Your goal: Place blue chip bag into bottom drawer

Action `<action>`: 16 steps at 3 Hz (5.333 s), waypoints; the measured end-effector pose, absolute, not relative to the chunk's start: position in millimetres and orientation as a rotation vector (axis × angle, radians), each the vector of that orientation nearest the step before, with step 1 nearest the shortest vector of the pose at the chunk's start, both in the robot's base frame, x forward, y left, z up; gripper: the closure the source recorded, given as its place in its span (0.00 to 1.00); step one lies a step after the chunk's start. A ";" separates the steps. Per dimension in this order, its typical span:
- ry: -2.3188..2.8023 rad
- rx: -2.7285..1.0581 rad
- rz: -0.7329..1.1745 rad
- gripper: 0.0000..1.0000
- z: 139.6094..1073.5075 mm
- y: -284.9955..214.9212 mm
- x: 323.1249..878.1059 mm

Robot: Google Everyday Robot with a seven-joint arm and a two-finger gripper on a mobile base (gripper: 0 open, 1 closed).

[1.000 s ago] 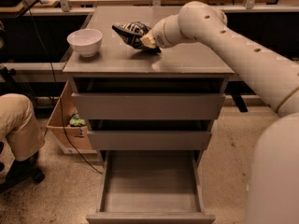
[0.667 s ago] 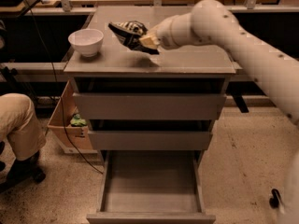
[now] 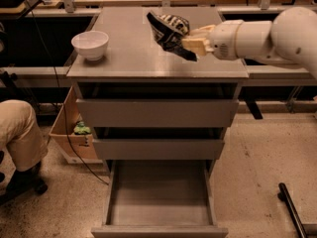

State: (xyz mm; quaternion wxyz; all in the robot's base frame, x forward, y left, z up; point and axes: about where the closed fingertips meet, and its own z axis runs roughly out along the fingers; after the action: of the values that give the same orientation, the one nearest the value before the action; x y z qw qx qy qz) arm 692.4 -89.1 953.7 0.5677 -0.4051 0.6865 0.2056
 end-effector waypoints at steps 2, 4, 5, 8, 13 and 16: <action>1.626 -0.917 0.462 1.00 954.3 -115.3 686.5; 1.585 -1.118 0.341 1.00 939.2 -119.8 630.1; 1.577 -1.242 0.246 1.00 909.0 -133.5 582.9; 1.565 -1.425 0.139 1.00 853.5 -143.8 539.4; 1.535 -1.890 -0.235 1.00 602.0 -238.8 469.1; 1.586 -2.033 -0.256 1.00 435.9 -251.1 445.7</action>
Offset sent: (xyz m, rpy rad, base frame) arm -0.0081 -0.0360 0.0014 0.0063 -0.0001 -0.0494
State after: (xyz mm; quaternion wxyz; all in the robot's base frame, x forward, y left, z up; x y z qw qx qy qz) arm 445.7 -251.1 435.9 0.2716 -0.7551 0.5890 -0.0952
